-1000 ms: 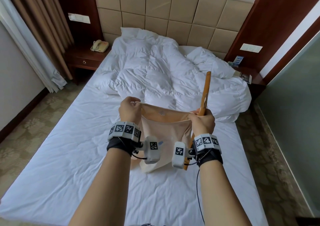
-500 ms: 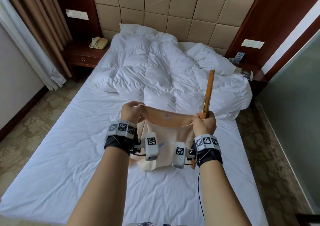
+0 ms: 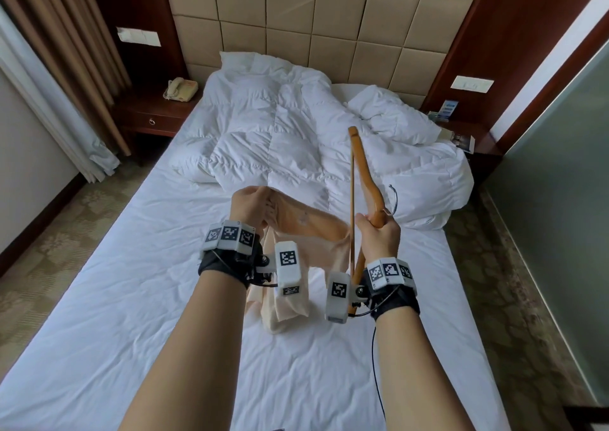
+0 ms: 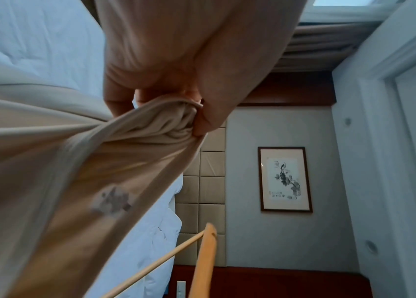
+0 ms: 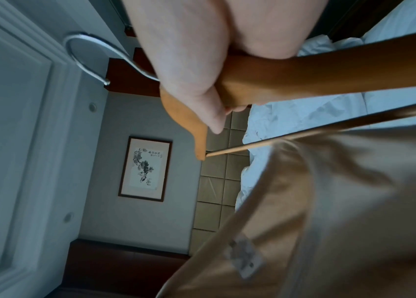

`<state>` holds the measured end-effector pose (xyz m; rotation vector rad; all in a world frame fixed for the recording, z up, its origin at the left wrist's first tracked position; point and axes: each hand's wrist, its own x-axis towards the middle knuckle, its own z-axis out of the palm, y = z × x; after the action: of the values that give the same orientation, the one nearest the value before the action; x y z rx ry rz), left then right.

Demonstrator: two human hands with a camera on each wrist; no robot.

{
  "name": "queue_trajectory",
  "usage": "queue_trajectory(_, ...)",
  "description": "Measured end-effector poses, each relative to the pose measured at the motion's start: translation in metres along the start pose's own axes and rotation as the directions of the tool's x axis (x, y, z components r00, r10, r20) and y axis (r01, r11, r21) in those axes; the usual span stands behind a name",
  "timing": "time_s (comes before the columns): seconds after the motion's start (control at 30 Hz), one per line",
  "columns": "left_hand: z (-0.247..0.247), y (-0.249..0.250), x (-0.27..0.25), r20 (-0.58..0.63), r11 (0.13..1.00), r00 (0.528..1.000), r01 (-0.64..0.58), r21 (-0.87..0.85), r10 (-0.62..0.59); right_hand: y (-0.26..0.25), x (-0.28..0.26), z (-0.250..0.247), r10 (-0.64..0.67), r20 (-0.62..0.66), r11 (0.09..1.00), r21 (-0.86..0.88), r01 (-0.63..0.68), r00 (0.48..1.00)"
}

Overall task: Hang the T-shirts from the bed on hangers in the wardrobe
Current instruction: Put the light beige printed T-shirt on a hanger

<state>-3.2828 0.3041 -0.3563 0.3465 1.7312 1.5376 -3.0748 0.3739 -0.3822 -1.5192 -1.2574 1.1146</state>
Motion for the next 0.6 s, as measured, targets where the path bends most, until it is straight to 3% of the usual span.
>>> queue_trajectory(0.2,0.013,0.046,0.013,0.061,0.949,0.978,-0.209,0.236,0.2,-0.036,-0.002,0.002,-0.09,0.113,0.987,0.14,0.073,0.99)
queue_trajectory(0.4,0.022,0.119,0.018,0.115,0.786,0.911,-0.402,0.47,0.397,-0.103,0.021,0.004,-0.155,0.186,0.95,0.298,0.095,0.97)
queue_trajectory(0.47,0.025,0.141,0.017,0.099,0.771,0.902,-0.413,0.485,0.42,-0.127,0.03,0.004,-0.201,0.215,0.945,0.301,0.131,0.956)
queue_trajectory(0.6,0.03,0.179,0.014,0.053,0.822,0.906,-0.404,0.401,0.419,-0.17,0.036,0.0,-0.201,0.281,0.971,0.183,0.153,0.938)
